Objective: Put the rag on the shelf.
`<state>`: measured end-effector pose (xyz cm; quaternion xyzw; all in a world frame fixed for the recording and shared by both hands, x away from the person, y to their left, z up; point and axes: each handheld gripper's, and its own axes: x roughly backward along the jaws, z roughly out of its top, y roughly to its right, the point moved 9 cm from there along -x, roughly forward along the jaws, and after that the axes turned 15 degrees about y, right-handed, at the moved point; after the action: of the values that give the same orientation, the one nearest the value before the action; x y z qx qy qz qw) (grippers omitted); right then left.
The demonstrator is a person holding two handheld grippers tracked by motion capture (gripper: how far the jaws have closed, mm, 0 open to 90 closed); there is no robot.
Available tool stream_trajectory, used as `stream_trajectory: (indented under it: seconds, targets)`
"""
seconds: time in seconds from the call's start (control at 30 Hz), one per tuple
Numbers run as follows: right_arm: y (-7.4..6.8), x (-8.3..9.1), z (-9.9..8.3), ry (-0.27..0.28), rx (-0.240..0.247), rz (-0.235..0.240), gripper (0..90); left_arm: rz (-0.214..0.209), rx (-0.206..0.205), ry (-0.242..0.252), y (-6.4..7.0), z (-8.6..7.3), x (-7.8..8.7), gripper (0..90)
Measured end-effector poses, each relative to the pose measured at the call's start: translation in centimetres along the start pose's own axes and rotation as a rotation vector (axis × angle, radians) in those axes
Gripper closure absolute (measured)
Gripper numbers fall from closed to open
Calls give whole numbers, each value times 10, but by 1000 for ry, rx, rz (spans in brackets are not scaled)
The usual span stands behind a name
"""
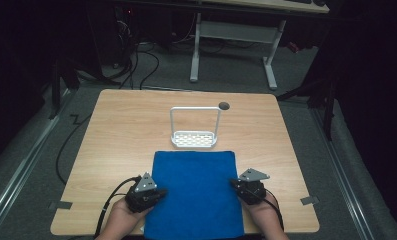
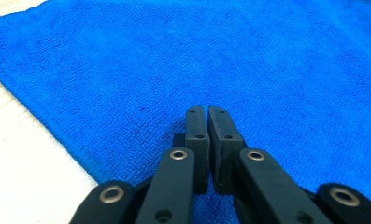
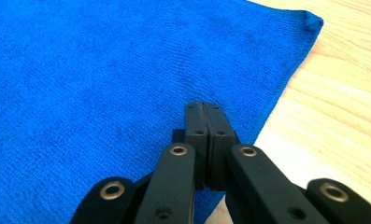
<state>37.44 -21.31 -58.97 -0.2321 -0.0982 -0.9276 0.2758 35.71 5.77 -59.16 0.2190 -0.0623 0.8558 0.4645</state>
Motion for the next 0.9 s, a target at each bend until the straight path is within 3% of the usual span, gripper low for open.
stream_trajectory:
  seconds: [0.3, 0.4, 0.53, 0.7, 0.9]
  targets:
    - [0, -1, 1, 1, 1, -1, 888, -6, 23, 14, 0, 0, 1, 830]
    - [-2, 0, 3, 22, -20, 12, 844, 13, 52, 63, -5, 6, 7, 788]
    - [-1, 7, 13, 83, -61, 14, 788, 81, 116, 132, -25, 14, 16, 713]
    - [3, 9, 13, 100, -66, 13, 751, 195, 157, 125, -61, 14, 17, 645]
    - [6, 11, 14, 115, -82, 18, 731, 280, 185, 120, -96, 25, 3, 674]
